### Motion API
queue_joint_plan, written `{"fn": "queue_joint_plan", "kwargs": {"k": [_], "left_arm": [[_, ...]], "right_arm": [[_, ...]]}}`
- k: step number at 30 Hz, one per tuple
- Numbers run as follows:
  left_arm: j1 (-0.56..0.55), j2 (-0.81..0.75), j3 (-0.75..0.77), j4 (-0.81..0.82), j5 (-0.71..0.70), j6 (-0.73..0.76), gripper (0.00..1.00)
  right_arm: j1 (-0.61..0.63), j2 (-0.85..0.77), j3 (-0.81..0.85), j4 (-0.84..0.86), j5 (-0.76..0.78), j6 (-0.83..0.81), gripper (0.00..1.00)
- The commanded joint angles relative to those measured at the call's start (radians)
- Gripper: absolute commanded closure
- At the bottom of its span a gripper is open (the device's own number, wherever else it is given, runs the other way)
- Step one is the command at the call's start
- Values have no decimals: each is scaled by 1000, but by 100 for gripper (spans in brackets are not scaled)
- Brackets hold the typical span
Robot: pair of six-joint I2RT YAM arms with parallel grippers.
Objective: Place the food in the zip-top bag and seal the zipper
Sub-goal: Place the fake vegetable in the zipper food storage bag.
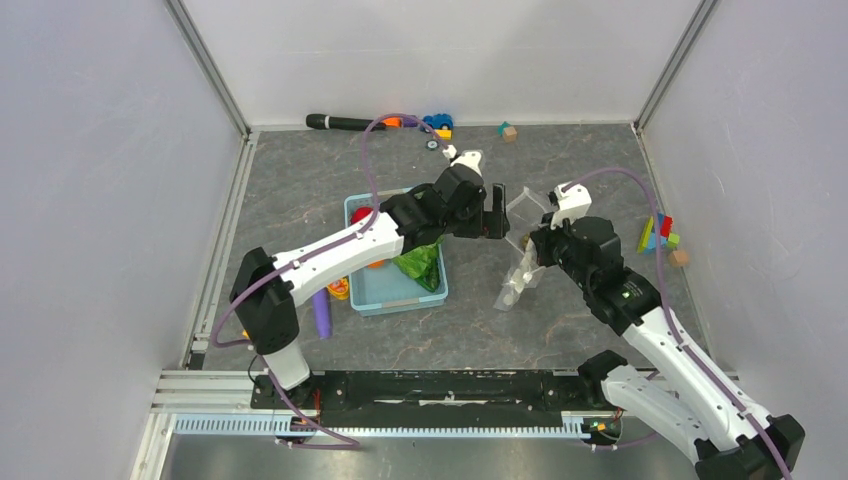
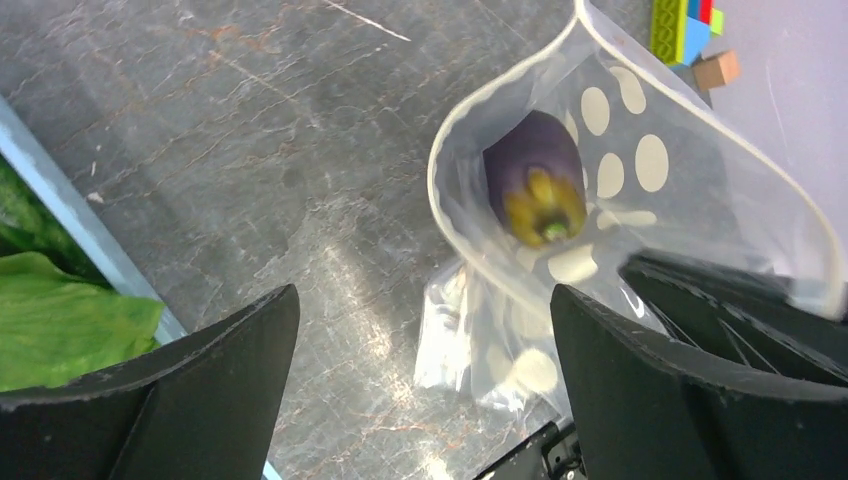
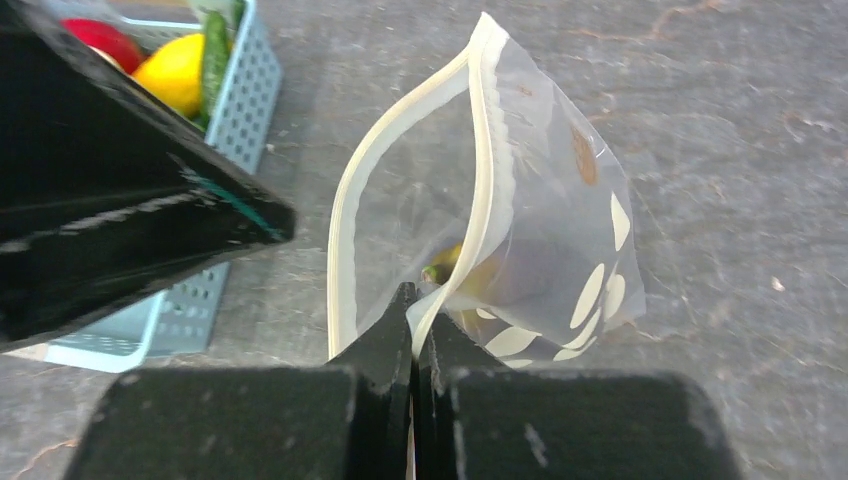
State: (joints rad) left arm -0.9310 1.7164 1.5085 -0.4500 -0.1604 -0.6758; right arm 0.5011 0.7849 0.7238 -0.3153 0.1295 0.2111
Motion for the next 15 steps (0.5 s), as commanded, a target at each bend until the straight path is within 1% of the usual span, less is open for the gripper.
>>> {"fn": "queue_joint_plan", "kwargs": {"k": [1, 4, 7, 11, 15], "left_arm": [[9, 18, 94, -4, 108, 120, 0], [9, -1, 90, -8, 103, 131, 0], [11, -4, 84, -21, 70, 112, 0], [25, 51, 101, -51, 89, 46, 0], [27, 117, 117, -34, 104, -8, 0]], "right_arm": [[-3, 4, 52, -16, 105, -40, 100], [-3, 1, 57, -14, 90, -47, 100], [-3, -5, 56, -14, 62, -58, 100], [-3, -21, 42, 9, 32, -53, 100], [-3, -27, 23, 38, -21, -45, 100]]}}
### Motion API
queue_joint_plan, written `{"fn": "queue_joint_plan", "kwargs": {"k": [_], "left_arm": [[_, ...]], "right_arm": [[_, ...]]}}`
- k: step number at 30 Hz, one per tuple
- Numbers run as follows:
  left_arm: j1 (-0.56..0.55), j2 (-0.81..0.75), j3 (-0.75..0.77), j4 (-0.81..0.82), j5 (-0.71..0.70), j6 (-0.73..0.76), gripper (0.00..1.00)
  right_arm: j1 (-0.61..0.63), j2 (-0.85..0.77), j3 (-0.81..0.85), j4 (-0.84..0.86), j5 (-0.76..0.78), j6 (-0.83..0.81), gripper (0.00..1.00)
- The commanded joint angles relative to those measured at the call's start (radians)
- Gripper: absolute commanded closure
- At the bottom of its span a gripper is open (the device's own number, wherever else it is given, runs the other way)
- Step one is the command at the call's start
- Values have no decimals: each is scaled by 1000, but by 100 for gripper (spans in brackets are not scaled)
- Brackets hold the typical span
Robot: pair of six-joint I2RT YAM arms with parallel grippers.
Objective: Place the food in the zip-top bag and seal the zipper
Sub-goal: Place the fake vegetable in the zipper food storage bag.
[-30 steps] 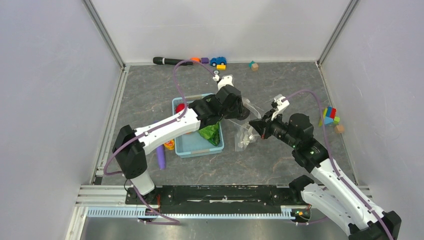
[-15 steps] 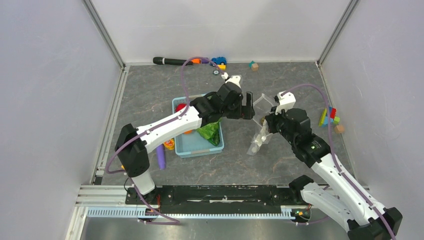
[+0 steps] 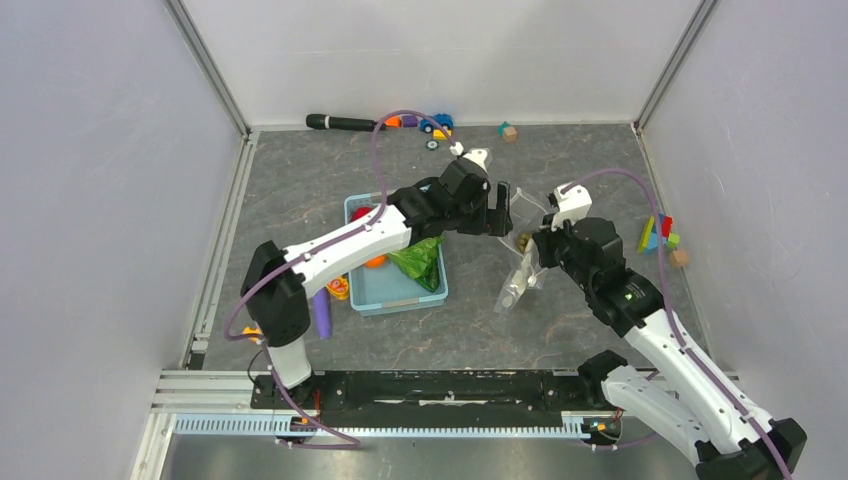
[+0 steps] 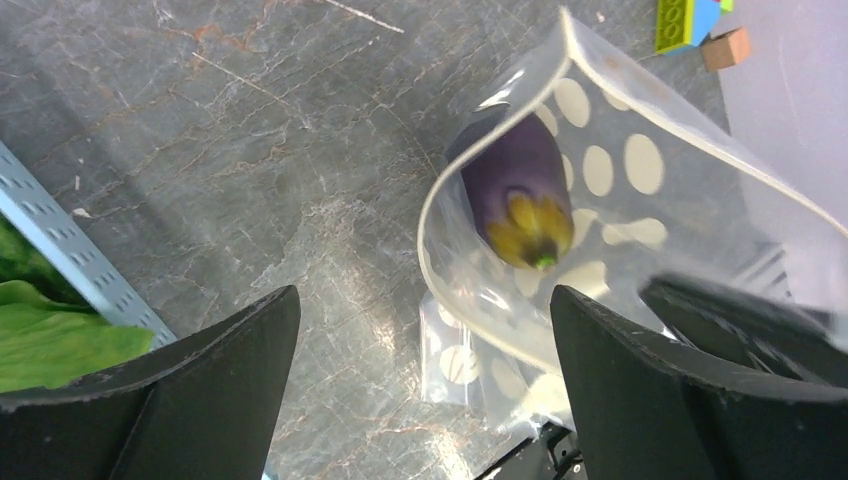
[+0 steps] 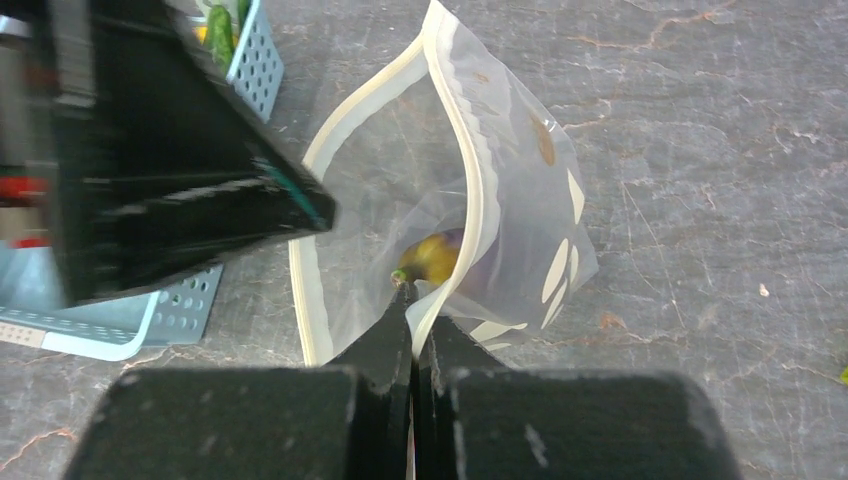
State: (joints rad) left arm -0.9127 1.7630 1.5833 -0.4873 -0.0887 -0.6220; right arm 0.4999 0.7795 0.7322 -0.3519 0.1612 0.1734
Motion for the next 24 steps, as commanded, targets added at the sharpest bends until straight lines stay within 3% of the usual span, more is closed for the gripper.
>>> {"fn": "queue_joint_plan", "kwargs": {"k": [1, 3, 5, 7, 10, 13, 19, 21, 24], "left_arm": [[11, 82, 49, 12, 37, -74, 0], [11, 110, 63, 29, 52, -84, 2], [12, 129, 81, 33, 55, -84, 13], [14, 138, 97, 29, 53, -81, 29], [22, 132, 108, 19, 42, -60, 69], [32, 110, 128, -17, -12, -16, 98], [90, 48, 142, -46, -80, 71, 98], [106, 35, 144, -46, -76, 98, 98], [110, 27, 159, -44, -57, 147, 98]], "right_arm": [[-1, -20, 9, 80, -69, -6, 100], [-1, -19, -2, 85, -84, 0, 100], [-1, -15, -7, 83, -85, 0, 100], [-1, -8, -12, 78, -80, 3, 100], [-1, 4, -7, 47, -32, 2, 100], [-1, 47, 38, -70, 158, 4, 100], [-7, 207, 147, -410, 698, 137, 99], [-10, 251, 166, -476, 765, 185, 98], [-11, 274, 174, -468, 746, 189, 93]]}}
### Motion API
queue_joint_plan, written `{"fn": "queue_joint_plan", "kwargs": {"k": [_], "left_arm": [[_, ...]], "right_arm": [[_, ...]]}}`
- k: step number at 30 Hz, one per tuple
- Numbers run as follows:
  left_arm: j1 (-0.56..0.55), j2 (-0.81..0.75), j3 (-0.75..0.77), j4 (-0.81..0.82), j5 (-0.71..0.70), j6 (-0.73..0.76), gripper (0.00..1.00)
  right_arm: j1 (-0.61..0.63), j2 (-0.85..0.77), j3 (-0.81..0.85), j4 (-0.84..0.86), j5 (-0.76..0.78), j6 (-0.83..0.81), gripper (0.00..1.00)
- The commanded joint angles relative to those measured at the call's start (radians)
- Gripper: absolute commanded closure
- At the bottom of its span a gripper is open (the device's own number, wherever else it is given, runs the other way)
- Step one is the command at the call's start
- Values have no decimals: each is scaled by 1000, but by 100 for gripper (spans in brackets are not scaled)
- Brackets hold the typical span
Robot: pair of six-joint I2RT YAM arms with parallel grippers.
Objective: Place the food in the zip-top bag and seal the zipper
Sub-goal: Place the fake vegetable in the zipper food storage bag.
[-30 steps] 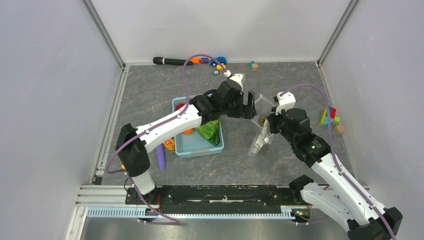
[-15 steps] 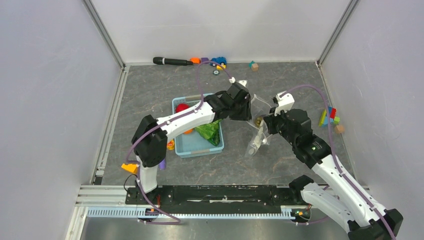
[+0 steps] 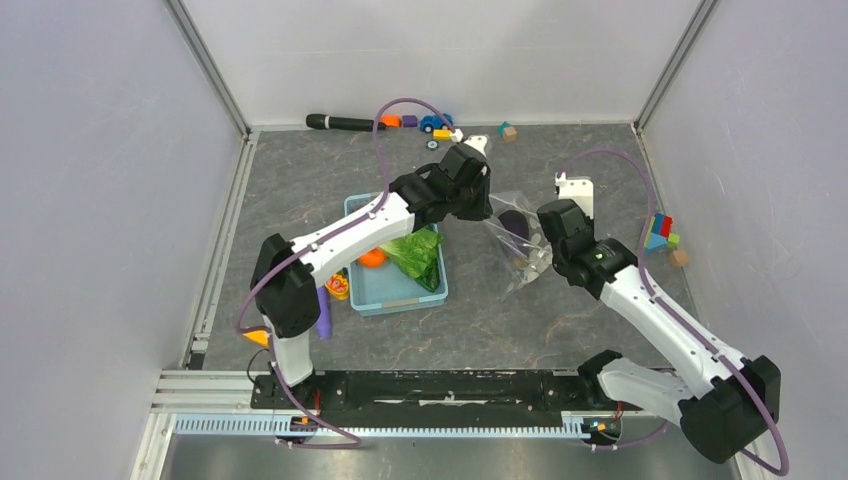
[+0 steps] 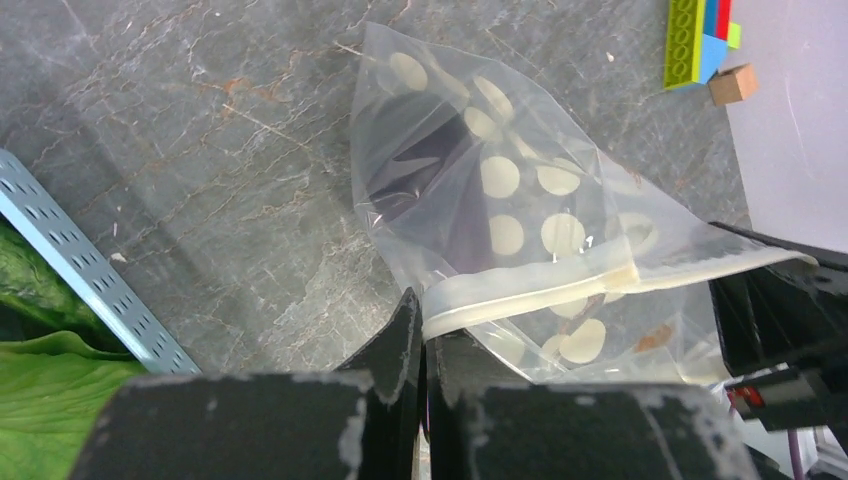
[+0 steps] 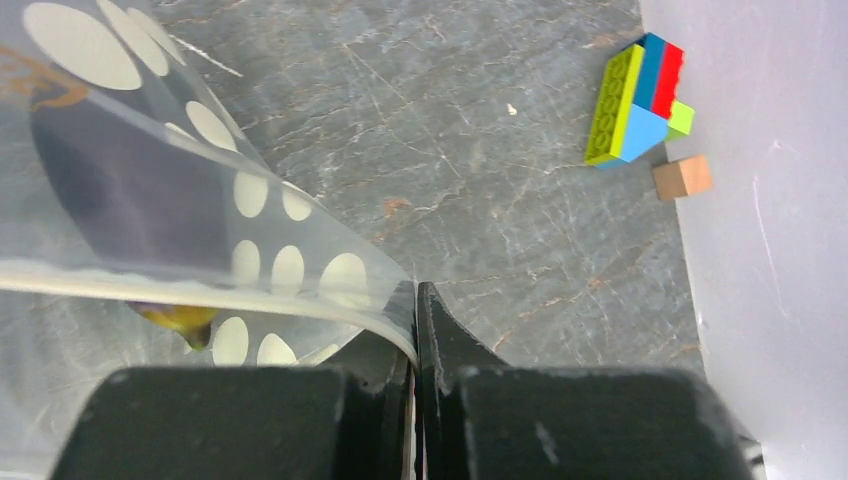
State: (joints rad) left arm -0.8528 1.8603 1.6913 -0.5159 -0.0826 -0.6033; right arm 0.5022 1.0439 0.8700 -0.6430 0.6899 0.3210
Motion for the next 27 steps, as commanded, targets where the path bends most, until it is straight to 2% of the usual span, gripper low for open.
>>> {"fn": "queue_joint_plan", "kwargs": {"k": [1, 7, 11, 13, 16, 21, 24, 25, 27], "left_arm": [[51, -67, 61, -15, -45, 143, 98], [33, 1, 145, -43, 116, 217, 98], [7, 44, 203, -84, 125, 254, 98], [0, 45, 208, -84, 136, 268, 98], [-3, 39, 209, -84, 142, 289, 98], [-8, 30, 202, -84, 171, 315, 98], [-10, 30, 198, -85, 176, 324, 98], [-11, 28, 197, -85, 178, 327, 98], [-11, 28, 194, -89, 169, 327, 98]], "right_arm": [[-13, 9, 37, -150, 186, 23, 92], [-13, -73, 9, 69, -72, -129, 74], [-12, -139, -18, 200, -242, -249, 54], [-13, -150, -22, 232, -275, -290, 47], [-13, -140, -14, 250, -277, -311, 42], [-13, -88, 20, 271, -284, -286, 42], [-13, -70, 36, 304, -319, -284, 46], [-14, -65, 43, 309, -321, -279, 53], [-13, -60, 54, 309, -327, -272, 79]]}}
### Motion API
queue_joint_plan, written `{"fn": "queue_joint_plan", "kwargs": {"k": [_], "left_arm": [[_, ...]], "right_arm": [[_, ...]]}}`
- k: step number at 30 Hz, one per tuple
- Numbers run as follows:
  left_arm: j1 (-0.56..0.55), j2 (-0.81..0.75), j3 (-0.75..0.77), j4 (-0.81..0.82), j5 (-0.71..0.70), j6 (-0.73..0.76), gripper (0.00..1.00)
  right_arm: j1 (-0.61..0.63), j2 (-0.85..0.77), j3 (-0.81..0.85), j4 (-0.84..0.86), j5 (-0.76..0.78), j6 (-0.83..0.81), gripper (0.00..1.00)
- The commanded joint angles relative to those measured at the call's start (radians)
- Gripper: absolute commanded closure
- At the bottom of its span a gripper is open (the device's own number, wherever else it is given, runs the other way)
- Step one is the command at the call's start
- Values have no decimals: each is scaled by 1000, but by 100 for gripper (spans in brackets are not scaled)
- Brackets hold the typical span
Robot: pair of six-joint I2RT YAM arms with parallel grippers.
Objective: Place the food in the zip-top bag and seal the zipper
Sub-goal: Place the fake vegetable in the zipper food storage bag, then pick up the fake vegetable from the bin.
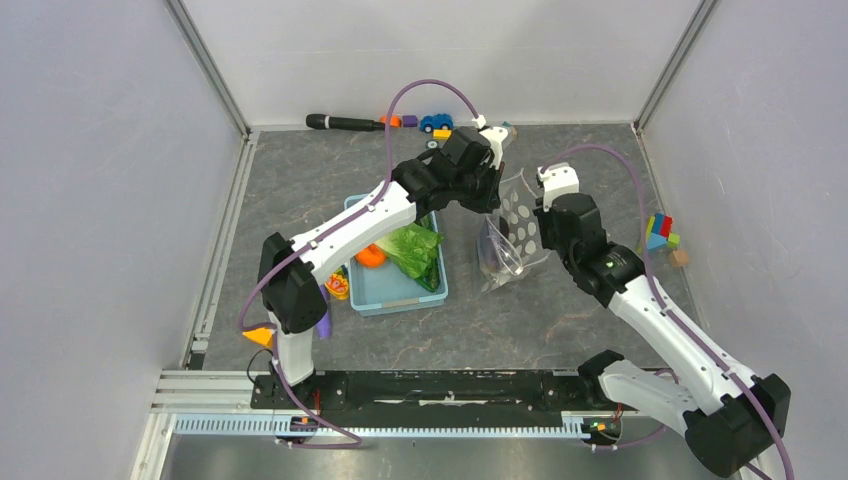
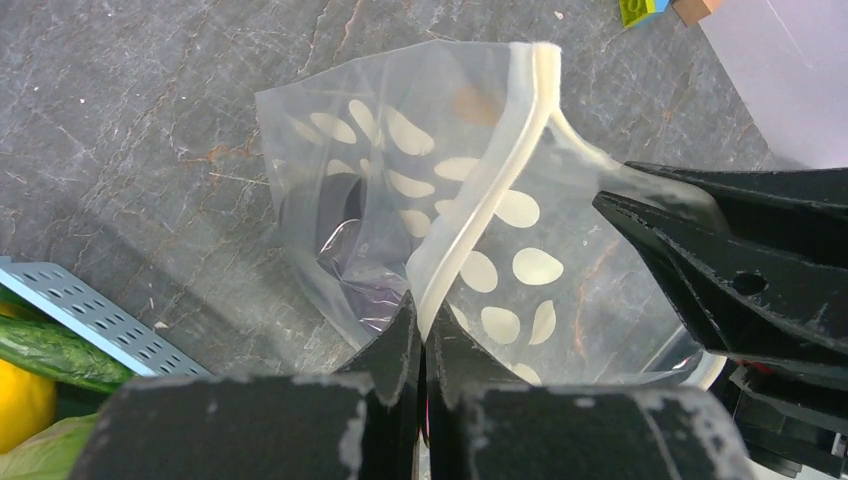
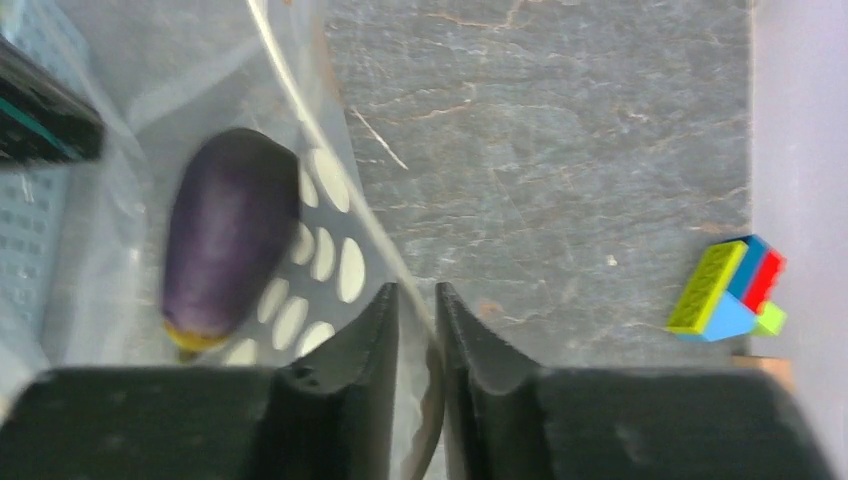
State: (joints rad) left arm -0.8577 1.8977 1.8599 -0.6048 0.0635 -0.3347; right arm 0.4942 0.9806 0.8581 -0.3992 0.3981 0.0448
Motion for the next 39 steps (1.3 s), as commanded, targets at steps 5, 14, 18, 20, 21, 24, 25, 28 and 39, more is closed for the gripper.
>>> {"fn": "queue_joint_plan", "kwargs": {"k": [5, 14, 18, 20, 21, 24, 25, 28, 39], "left_arm": [[-6, -18, 22, -20, -15, 58, 79], [-4, -160, -64, -16, 46, 14, 0], [-2, -334, -235, 21, -47, -38, 0], [5, -421, -331, 20, -137, -80, 0], [12, -466, -375, 16, -180, -111, 0], [71, -584, -534, -13, -257, -231, 0], [105, -609, -574, -22, -262, -276, 0], [211, -674, -701, -31, -254, -431, 0], [285, -700, -908, 258, -18, -479, 0]], "right_arm": [[-5, -3, 71, 25, -83, 3, 100], [-5, 15, 111, -117, -54, 7, 100], [-5, 22, 126, -144, -54, -7, 100], [-5, 21, 128, -149, -53, -10, 100], [-4, 19, 128, -148, -56, -11, 100], [-5, 17, 123, -148, -59, -14, 100], [-5, 17, 122, -146, -59, -15, 100], [-5, 28, 115, -145, -58, -16, 100], [-6, 42, 106, -146, -54, -20, 100]]}}
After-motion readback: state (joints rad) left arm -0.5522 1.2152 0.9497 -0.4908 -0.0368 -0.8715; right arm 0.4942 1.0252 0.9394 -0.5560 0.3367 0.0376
